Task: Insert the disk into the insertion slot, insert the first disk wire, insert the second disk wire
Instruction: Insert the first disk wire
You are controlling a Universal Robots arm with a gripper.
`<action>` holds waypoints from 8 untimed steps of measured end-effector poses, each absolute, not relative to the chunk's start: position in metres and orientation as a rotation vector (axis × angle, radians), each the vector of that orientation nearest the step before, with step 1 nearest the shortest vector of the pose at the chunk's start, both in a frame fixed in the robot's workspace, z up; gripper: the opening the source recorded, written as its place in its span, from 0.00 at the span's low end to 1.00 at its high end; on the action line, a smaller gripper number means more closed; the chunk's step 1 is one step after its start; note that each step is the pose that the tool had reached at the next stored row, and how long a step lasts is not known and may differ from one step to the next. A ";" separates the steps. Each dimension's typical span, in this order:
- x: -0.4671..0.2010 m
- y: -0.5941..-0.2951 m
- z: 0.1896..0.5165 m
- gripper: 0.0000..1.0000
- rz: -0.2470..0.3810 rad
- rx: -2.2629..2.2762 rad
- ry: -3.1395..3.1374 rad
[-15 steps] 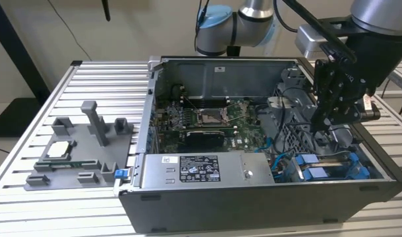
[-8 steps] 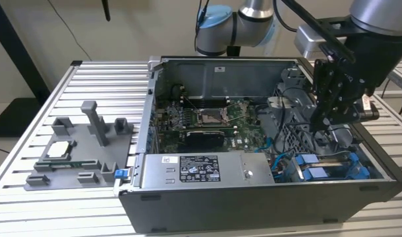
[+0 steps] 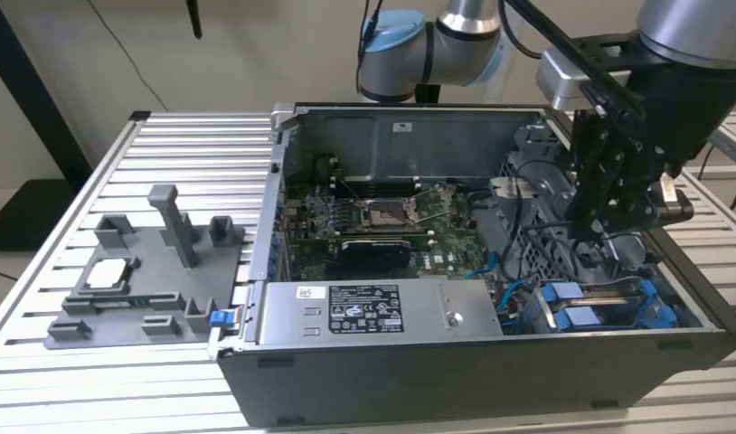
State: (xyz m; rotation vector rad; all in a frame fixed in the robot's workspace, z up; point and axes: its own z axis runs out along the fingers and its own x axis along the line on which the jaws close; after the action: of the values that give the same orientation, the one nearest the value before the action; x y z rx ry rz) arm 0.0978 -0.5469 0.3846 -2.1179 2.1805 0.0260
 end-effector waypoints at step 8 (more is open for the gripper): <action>0.094 -0.547 0.380 1.00 0.012 -2.100 2.160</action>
State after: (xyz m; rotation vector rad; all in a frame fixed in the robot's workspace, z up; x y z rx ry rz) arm 0.0945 -0.5468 0.3798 -2.0996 2.1597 0.0123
